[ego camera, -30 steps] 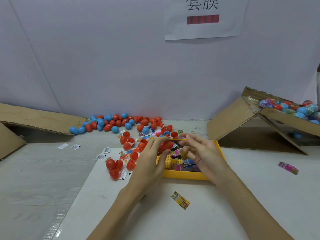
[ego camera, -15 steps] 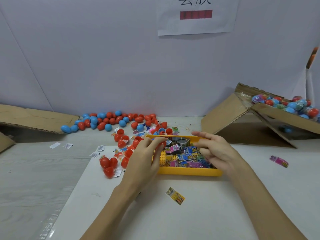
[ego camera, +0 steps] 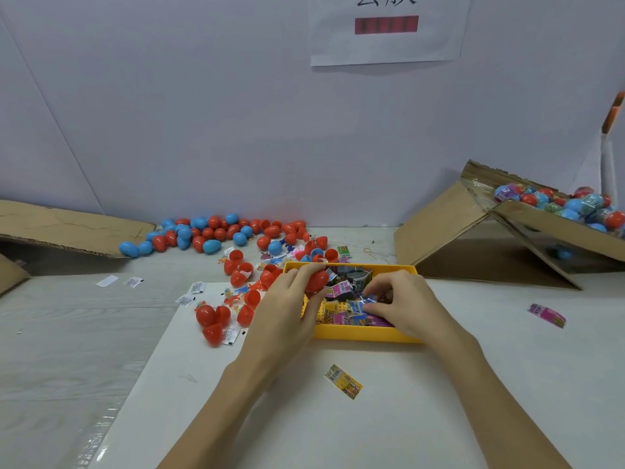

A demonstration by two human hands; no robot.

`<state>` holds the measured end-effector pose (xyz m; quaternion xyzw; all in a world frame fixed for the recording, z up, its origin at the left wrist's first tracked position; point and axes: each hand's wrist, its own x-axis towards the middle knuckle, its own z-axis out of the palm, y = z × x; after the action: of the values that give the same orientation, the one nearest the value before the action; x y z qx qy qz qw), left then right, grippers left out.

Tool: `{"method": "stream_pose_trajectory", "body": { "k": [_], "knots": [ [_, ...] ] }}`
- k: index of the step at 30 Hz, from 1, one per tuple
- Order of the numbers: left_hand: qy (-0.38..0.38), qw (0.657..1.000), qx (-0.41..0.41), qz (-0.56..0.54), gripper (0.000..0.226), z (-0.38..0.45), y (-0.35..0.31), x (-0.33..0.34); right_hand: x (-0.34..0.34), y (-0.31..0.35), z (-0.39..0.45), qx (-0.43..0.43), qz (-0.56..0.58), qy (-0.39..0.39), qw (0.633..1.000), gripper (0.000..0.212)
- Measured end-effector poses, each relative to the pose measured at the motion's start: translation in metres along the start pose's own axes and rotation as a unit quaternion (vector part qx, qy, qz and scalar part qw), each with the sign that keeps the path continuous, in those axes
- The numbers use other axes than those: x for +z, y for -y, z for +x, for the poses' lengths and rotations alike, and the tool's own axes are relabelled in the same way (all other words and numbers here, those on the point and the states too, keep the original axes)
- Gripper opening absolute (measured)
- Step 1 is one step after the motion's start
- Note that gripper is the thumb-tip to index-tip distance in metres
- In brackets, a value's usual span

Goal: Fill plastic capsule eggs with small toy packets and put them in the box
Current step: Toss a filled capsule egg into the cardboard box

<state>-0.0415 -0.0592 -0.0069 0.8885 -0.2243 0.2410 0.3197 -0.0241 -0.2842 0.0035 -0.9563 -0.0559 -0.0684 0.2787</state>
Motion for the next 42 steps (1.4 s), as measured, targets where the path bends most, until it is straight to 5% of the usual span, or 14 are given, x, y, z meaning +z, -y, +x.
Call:
{"method": "stream_pose_trajectory", "body": {
  "k": [15, 26, 34, 42],
  "knots": [
    [-0.030, 0.995, -0.051, -0.085, 0.038, 0.001, -0.009, -0.001, -0.003, 0.010, -0.004, 0.007, 0.180, -0.120, 0.976, 0.012],
    [-0.006, 0.996, -0.004, -0.085, 0.023, -0.001, -0.015, 0.002, 0.001, 0.016, -0.008, 0.021, 0.267, -0.093, 0.959, 0.021],
    [-0.018, 0.973, -0.058, -0.223, 0.035, 0.001, -0.019, -0.001, 0.001, 0.028, -0.013, 0.090, 0.521, -0.025, 0.849, 0.015],
    [-0.038, 0.964, -0.101, -0.245, 0.036, 0.001, -0.019, -0.003, 0.007, 0.036, -0.015, 0.079, 0.479, -0.035, 0.874, 0.021]
  ]
}}
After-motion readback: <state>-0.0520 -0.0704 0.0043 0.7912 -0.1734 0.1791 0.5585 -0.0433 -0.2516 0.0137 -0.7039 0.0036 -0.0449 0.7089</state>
